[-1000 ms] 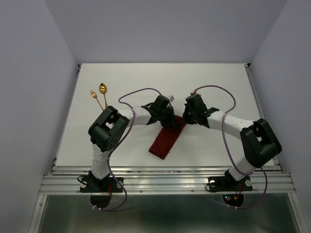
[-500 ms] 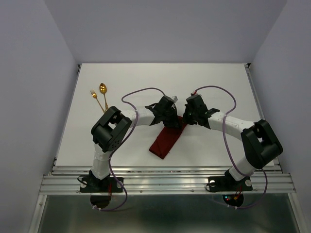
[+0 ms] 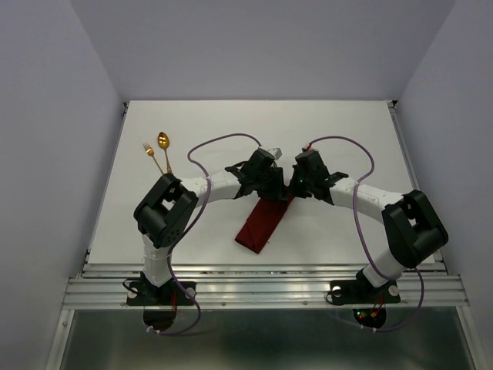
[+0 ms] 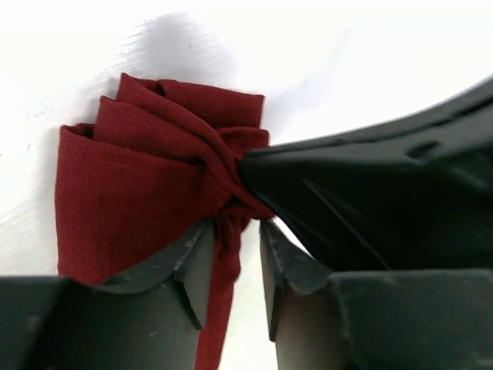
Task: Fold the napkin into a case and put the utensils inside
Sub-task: Stuff the top corner of the smaller-rectangle-folded napkin into the folded napkin.
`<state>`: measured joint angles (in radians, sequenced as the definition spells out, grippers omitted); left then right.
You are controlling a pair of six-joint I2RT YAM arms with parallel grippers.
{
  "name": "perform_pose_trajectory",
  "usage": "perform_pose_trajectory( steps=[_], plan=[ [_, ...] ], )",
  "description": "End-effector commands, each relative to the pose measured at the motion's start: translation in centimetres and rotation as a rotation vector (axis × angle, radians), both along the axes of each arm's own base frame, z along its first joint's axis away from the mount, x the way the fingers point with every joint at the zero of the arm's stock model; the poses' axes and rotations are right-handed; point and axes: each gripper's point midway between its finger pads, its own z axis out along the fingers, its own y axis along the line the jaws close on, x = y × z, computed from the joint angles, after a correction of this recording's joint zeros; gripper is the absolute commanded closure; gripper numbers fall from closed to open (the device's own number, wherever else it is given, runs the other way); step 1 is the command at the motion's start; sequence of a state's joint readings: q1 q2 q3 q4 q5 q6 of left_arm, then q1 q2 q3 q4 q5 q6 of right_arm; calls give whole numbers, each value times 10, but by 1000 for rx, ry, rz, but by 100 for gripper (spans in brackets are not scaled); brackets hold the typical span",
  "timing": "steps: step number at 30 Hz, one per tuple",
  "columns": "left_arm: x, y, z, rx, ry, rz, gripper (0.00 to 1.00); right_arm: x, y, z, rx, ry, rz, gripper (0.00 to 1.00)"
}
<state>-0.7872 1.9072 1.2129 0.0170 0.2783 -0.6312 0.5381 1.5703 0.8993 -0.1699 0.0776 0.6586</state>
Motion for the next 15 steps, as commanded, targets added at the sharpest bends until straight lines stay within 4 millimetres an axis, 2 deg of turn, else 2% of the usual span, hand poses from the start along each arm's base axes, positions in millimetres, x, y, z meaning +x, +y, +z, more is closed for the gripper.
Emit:
perform_pose_trajectory(
  steps=[1,4,8,10,11,14,15],
  plan=[
    [-4,-2,32,-43,-79,-29,53,6,8,14,31,-56,16,99],
    [-7,-1,33,-56,-79,-45,46,6,8,14,30,-57,19,99],
    [-9,1,34,-65,-88,-47,46,6,8,14,29,-55,19,99],
    [-7,5,37,-62,-105,-25,53,6,8,14,30,-57,19,99],
    [-6,6,39,-64,-109,-15,61,5,8,14,30,-57,19,99],
    [-1,11,46,-77,-138,34,79,5,8,14,31,-56,20,99],
    [1,12,49,-84,-149,48,80,5,8,14,30,-55,20,99]
  ],
)
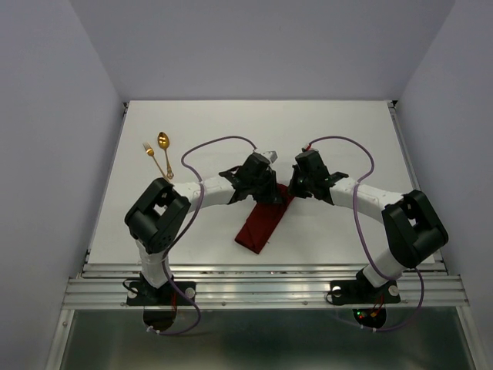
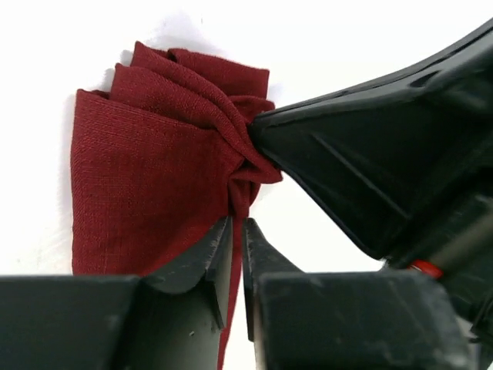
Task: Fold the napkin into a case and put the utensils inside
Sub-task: Stuff the top corner of the smaller-rectangle-folded napkin into the folded napkin.
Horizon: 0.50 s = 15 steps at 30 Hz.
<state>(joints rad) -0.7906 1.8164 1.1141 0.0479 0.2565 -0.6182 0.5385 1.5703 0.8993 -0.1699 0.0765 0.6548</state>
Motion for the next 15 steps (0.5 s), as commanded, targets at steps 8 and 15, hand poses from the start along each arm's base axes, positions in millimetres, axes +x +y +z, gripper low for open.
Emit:
perform_pose_trajectory(
  steps=[8,15],
  plan=[
    [19,1,38,-103,-111,82,100,6,9,16,37,-58,19,99],
    [29,-11,32,-112,-102,75,100,6,10,16,40,-57,22,99]
  ],
)
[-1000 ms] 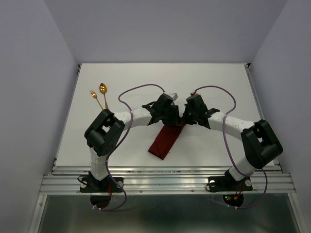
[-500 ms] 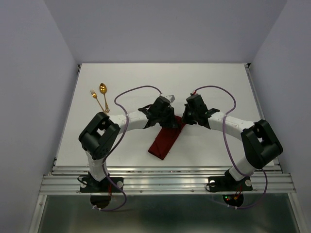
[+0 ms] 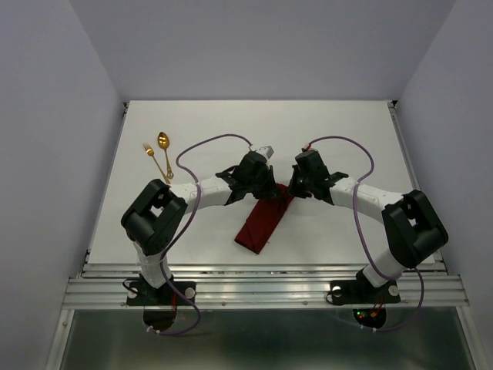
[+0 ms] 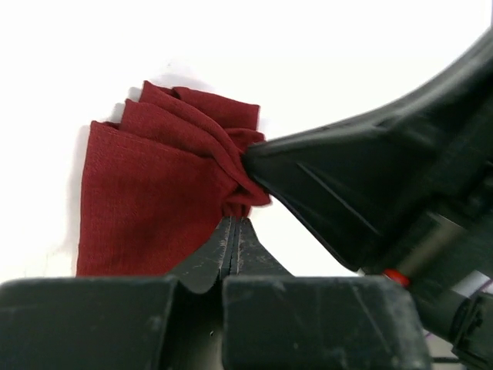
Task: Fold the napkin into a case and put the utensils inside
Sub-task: Stuff the top corner of the smaller-rectangle-folded napkin into the folded napkin.
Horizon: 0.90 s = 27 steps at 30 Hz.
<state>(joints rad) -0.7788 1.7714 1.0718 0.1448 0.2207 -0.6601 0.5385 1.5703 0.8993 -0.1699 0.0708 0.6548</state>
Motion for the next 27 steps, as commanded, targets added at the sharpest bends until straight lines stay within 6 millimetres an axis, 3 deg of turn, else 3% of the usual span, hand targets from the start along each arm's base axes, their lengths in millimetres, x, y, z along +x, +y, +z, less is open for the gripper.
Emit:
perform_pose_trajectory(
  steps=[1,15,27],
  plan=[
    [16,-12,14,-44,-47,14,100,7,10,17,38,-60,19,99],
    [19,-30,9,-97,-23,-23,100,7,10,14,34,-53,23,99],
    [22,-40,-20,-82,33,-37,100,7,14,17,45,-54,43,99]
  ],
)
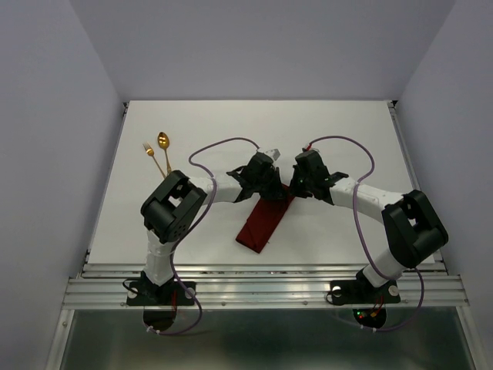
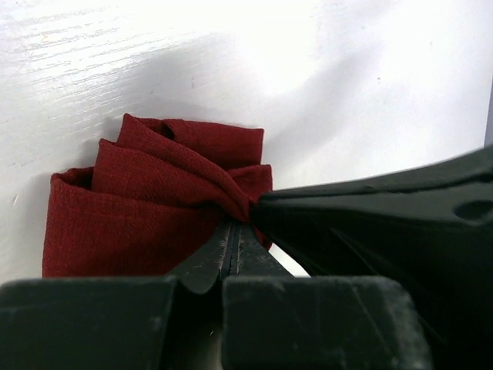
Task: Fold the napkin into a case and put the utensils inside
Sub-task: Stuff the top corner of the smaller-rectangle-folded napkin into the folded napkin.
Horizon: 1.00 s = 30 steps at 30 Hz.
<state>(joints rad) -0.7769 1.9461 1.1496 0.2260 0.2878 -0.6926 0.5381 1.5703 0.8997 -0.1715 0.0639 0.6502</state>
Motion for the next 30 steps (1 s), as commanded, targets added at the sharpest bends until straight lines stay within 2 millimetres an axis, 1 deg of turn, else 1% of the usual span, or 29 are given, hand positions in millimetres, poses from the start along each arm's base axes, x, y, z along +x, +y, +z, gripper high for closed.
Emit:
perform_pose_trajectory(
  steps=[1,4,9,11,12,14,17,19,21,23,24,25,27,28,29,30],
  plan=[
    [11,-13,11,-48,-25,-5,100,7,14,18,46,-57,36,99],
    [13,-15,2,-40,-7,3,100,7,15,18,47,-56,46,99],
    [13,-16,-5,-35,8,16,100,3,17,16,58,-45,58,99],
    [15,-15,-9,-30,13,23,100,2,16,16,58,-43,61,99],
    [14,-15,-11,-27,17,26,100,-2,20,16,77,-32,83,99],
    [14,-13,-15,-21,25,32,100,-4,22,17,87,-28,90,99],
    [13,-11,-20,-12,32,38,100,-4,22,16,87,-26,87,99],
    [12,-10,-19,-12,31,39,100,-4,16,15,74,-24,49,99],
    [12,-10,-18,-14,27,38,100,3,0,14,12,-51,-20,99],
    [11,-9,-18,-13,26,38,100,5,-9,15,-26,-58,-50,99],
    [11,-9,-17,-14,24,36,100,9,-14,16,-56,-70,-70,99],
    [11,-9,-17,-14,27,34,100,7,-18,12,-82,-52,-76,99],
    [9,-9,-19,-12,30,29,100,9,-25,8,-129,-46,-91,98],
    [9,-9,-19,-10,30,28,100,9,-27,8,-140,-46,-93,97],
    [8,-8,-20,-8,30,27,100,9,-28,7,-150,-47,-87,91],
    [8,-7,-19,-8,30,29,100,9,-29,4,-159,-41,-85,89]
  ],
)
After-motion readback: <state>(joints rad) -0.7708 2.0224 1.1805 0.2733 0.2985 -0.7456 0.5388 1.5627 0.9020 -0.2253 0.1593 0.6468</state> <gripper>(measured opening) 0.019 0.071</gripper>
